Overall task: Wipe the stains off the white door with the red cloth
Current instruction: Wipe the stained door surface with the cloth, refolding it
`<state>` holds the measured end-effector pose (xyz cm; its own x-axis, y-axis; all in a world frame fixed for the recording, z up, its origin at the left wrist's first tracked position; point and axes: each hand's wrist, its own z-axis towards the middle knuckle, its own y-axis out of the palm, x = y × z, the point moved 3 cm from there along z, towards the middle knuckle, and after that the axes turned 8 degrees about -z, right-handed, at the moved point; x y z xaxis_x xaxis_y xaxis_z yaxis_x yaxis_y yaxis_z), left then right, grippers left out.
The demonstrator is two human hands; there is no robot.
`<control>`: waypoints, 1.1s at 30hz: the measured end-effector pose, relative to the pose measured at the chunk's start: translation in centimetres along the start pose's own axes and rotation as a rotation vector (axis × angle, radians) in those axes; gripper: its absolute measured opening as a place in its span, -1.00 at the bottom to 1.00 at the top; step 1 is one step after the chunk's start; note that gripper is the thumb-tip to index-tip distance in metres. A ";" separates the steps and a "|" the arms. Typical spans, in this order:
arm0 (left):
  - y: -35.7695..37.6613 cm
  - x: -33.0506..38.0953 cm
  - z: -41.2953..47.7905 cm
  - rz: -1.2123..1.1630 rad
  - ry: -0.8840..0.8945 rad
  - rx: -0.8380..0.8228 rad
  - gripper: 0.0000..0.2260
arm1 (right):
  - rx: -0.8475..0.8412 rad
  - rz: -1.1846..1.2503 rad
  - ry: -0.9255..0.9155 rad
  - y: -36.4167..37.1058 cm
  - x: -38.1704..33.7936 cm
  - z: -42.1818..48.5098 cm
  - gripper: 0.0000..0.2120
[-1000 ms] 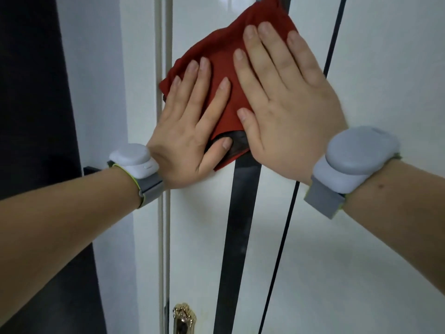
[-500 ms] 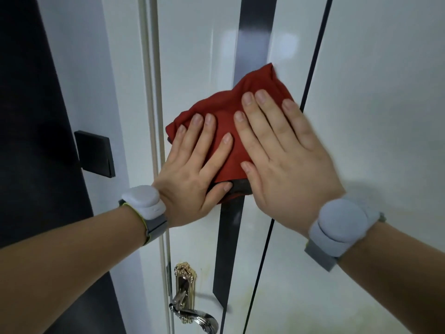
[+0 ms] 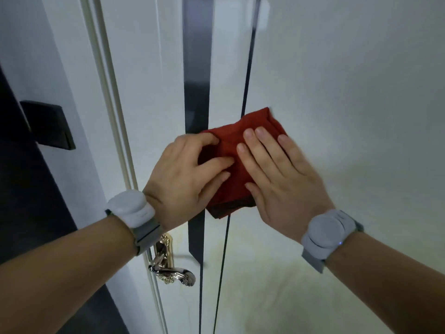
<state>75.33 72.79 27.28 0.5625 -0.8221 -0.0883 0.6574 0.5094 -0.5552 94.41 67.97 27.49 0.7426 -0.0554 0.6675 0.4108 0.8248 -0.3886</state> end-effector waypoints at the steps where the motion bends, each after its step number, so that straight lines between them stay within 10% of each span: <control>1: 0.1 0.6 0.7 -0.021 -0.029 0.030 -0.79 | -0.005 0.002 0.003 0.0 0.2 -0.4 -0.39; 7: 1.1 4.4 3.9 -0.218 -0.263 0.103 -0.70 | -0.066 -0.018 0.024 -0.1 2.3 -4.0 -0.40; 17: 3.5 13.7 7.8 -0.666 -0.868 -0.257 -0.85 | -0.211 0.091 0.030 -4.3 7.6 -11.6 -0.43; 23: 4.8 22.0 9.1 -1.408 -1.418 -0.242 -0.67 | -0.173 0.789 0.543 -10.4 10.1 -20.0 -0.71; 30: 5.5 31.3 11.5 -1.524 -1.427 -0.291 -0.67 | -0.110 1.557 1.175 -13.4 14.6 -26.2 -0.78; 33: 5.4 34.6 12.5 -1.563 -1.390 -0.276 -0.68 | -0.203 1.319 1.194 -12.9 16.3 -28.6 -0.67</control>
<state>104.60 50.32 31.57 -0.2492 0.3242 0.9126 0.8396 -0.3973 0.3704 116.30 40.30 25.22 0.5049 0.1045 -0.8568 -0.7274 0.5859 -0.3572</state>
